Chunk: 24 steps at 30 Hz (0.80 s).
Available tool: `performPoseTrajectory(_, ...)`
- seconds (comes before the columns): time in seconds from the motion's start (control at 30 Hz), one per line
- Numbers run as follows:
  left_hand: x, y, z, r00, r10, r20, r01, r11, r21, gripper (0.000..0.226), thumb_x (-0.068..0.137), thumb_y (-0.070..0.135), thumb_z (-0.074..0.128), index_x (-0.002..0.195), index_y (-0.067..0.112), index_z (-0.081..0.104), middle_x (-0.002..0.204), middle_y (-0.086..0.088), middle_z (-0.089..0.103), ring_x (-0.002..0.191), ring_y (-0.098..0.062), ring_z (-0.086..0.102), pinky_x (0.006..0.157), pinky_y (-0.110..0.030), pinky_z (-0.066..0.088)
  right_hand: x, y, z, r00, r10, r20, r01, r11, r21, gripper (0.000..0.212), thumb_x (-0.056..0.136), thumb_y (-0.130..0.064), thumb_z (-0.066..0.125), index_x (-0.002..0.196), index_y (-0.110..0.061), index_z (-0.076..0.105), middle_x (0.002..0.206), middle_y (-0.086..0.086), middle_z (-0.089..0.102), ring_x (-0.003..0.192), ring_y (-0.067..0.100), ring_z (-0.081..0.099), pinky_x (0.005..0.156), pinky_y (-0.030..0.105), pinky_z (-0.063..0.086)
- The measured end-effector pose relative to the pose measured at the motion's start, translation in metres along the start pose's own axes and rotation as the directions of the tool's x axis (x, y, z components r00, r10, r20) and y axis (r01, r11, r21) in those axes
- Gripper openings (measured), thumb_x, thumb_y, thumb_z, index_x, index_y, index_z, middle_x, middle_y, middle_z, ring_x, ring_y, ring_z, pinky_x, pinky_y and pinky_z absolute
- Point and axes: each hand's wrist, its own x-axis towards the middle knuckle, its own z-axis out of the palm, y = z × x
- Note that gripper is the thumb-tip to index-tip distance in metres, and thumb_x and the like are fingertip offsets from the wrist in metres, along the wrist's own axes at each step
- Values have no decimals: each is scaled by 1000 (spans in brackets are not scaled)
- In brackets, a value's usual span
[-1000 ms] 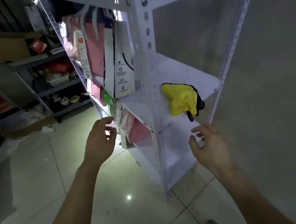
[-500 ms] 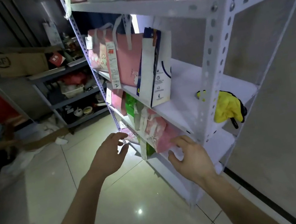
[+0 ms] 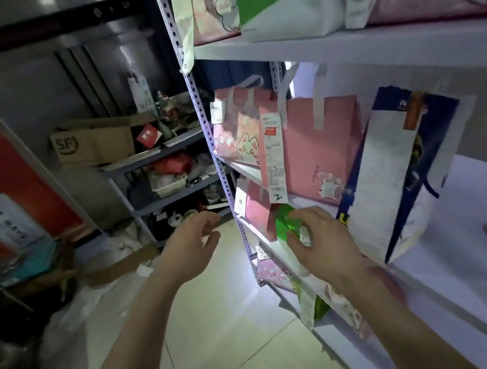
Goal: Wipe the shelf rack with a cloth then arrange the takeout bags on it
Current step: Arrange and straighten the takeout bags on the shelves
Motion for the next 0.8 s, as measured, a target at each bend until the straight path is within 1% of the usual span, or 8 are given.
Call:
performPoseTrajectory(0.13, 61, -21, -17, 999, 33, 2, -33, 999, -21, 33, 106, 26, 64, 139, 23, 64, 132, 5, 66, 106, -10, 68, 97, -37, 58, 47, -13, 9, 999, 19, -28, -20, 999, -28, 33, 101, -33, 63, 133, -26, 65, 127, -10, 63, 105, 8, 61, 86, 26, 53)
performPoseTrajectory(0.27, 122, -39, -29, 989, 142, -31, -144, 986, -79, 34, 105, 22, 65, 139, 21, 64, 131, 3, 67, 105, -7, 70, 95, -39, 60, 92, -24, 19, 994, 29, -107, -36, 997, -69, 39, 98, -37, 64, 135, -26, 65, 126, -10, 64, 104, 11, 64, 89, 37, 58)
performPoseTrajectory(0.4, 187, -51, -36, 962, 268, -54, -273, 953, -134, 34, 105, 23, 63, 139, 25, 63, 130, 8, 65, 105, -5, 70, 92, -34, 61, 129, -35, 31, 975, 73, -209, -106, 983, -152, 40, 99, -39, 64, 137, -27, 63, 128, -11, 63, 104, 5, 62, 92, 32, 57)
performPoseTrajectory(0.47, 216, -52, -39, 940, 335, -63, -341, 920, -194, 33, 106, 23, 62, 139, 27, 64, 132, 11, 64, 106, 0, 68, 87, -24, 58, 140, -43, 36, 957, 108, -268, -163, 968, -192, 39, 101, -41, 62, 138, -28, 63, 128, -13, 62, 105, 4, 61, 93, 33, 57)
performPoseTrajectory(0.53, 240, -45, -44, 906, 419, -63, -421, 869, -259, 32, 106, 20, 62, 138, 27, 64, 130, 12, 65, 106, 2, 67, 87, -24, 58, 148, -53, 36, 936, 150, -319, -223, 953, -204, 37, 102, -42, 61, 137, -31, 63, 128, -15, 61, 106, 3, 60, 92, 35, 57)
performPoseTrajectory(0.67, 294, -12, -66, 803, 585, -113, -587, 746, -315, 33, 104, 14, 64, 135, 24, 66, 125, 13, 66, 103, 7, 66, 90, -15, 57, 158, -86, 33, 857, 230, -461, -352, 915, -198, 38, 102, -43, 60, 139, -36, 61, 123, -23, 58, 103, -2, 57, 93, 25, 50)
performPoseTrajectory(0.73, 310, 9, -79, 747, 630, -214, -660, 661, -357, 34, 102, 12, 66, 134, 25, 66, 122, 14, 67, 101, 6, 66, 89, -18, 58, 165, -100, 24, 793, 170, -585, -354, 910, -215, 37, 99, -44, 61, 133, -32, 66, 121, -20, 64, 100, -3, 60, 95, 29, 55)
performPoseTrajectory(0.8, 316, 29, -93, 694, 640, -330, -718, 576, -392, 32, 103, 14, 65, 132, 26, 67, 119, 15, 68, 99, 2, 67, 86, -23, 59, 168, -115, 10, 701, 37, -712, -320, 909, -267, 26, 98, -35, 66, 121, -26, 73, 108, -16, 69, 90, -5, 63, 87, 21, 56)
